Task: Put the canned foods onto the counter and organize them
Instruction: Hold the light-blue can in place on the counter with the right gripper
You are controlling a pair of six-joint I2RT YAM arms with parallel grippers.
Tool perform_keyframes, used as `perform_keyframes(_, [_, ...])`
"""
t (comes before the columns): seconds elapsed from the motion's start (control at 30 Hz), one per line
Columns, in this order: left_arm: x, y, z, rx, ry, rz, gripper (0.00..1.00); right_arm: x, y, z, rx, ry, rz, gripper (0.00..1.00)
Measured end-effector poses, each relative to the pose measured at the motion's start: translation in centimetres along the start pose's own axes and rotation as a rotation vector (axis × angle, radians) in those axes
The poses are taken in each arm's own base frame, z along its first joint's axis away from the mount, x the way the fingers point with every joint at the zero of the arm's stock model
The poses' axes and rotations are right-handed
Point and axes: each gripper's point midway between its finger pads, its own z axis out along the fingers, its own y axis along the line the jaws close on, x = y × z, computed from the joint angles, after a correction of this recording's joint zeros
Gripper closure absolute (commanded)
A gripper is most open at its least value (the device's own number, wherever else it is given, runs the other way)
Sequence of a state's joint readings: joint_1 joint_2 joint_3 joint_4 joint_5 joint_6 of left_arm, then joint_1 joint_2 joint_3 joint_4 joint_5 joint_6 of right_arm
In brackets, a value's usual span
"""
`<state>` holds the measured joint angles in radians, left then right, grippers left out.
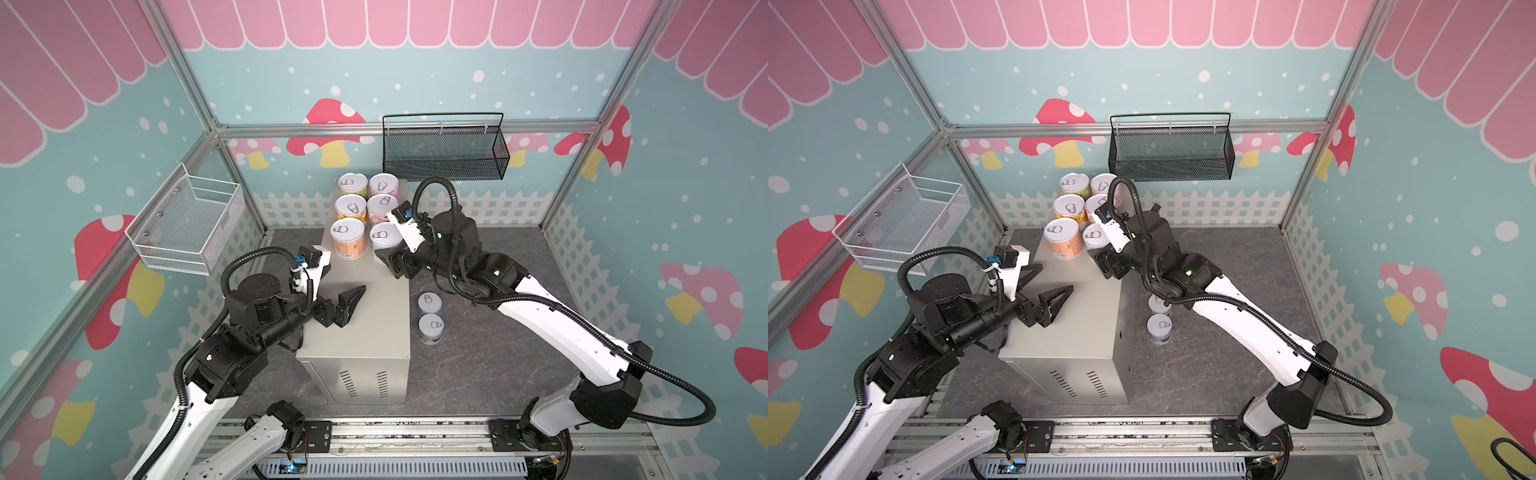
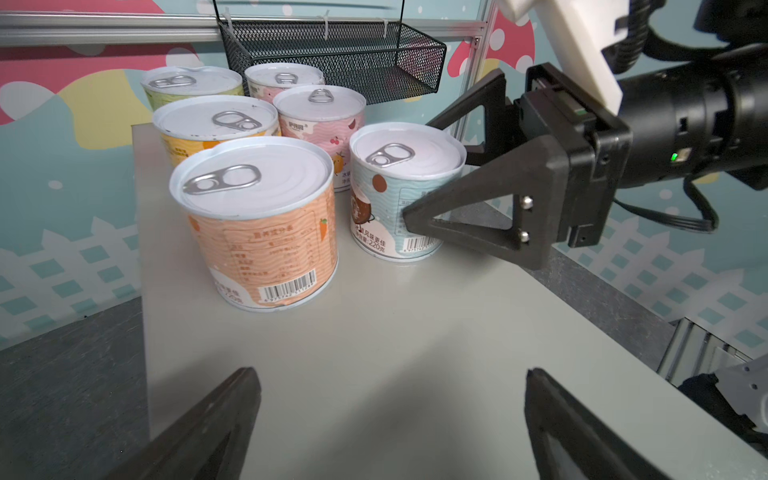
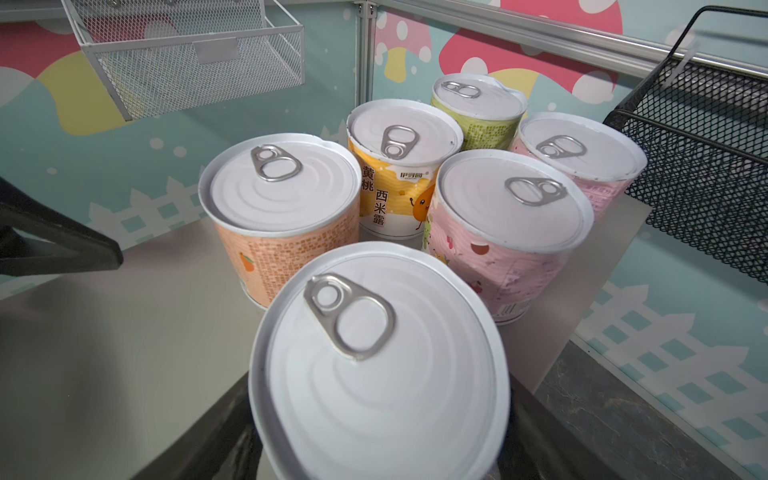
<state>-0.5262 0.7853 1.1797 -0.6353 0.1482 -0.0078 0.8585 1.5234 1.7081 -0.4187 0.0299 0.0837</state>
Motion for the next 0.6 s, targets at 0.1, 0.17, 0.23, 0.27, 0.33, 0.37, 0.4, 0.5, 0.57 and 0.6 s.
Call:
perform_keyframes(0.1, [0.09,-0.26,-0.06,0.011,0.003,0.006,0.0,-0.03,0.01,0.06,0.0,-0.004,0.001,0.23])
perform_keyframes(0.17, [0.09,-0.29,-0.05,0.012,0.003,0.01,0.0,-0.1,0.01,0.1,0.0,-0.008,0.001,0.24])
perform_keyframes(0.23, [0.09,-0.3,-0.05,0.013,0.003,0.014,0.0,-0.11,0.0,0.1,0.0,-0.009,0.001,0.24])
perform_keyframes(0.27, [0.07,-0.31,-0.09,0.013,0.002,0.015,0.0,-0.12,-0.01,0.1,0.001,-0.01,0.001,0.24])
perform_keyframes(0.33, [0.02,-0.32,-0.16,0.013,-0.001,0.015,0.0,-0.14,-0.05,0.1,0.003,-0.01,0.001,0.24])
perform_keyframes(0.37, [0.01,-0.33,-0.19,0.013,-0.001,0.015,0.0,-0.14,-0.07,0.1,0.005,-0.01,0.001,0.24])
perform_keyframes(0.4, [-0.02,-0.33,-0.24,0.013,-0.003,0.016,0.0,-0.15,-0.09,0.1,0.005,-0.011,0.001,0.24])
perform_keyframes(0.5, [-0.07,-0.38,-0.34,0.014,-0.006,0.016,0.0,-0.15,-0.14,0.15,0.009,-0.011,0.0,0.25])
perform_keyframes(0.57, [-0.08,-0.43,-0.35,0.016,-0.006,0.017,0.0,-0.18,-0.21,0.21,0.013,-0.013,0.0,0.25])
perform_keyframes(0.6, [-0.08,-0.44,-0.36,0.016,-0.007,0.018,0.0,-0.17,-0.26,0.26,0.016,-0.013,0.0,0.24])
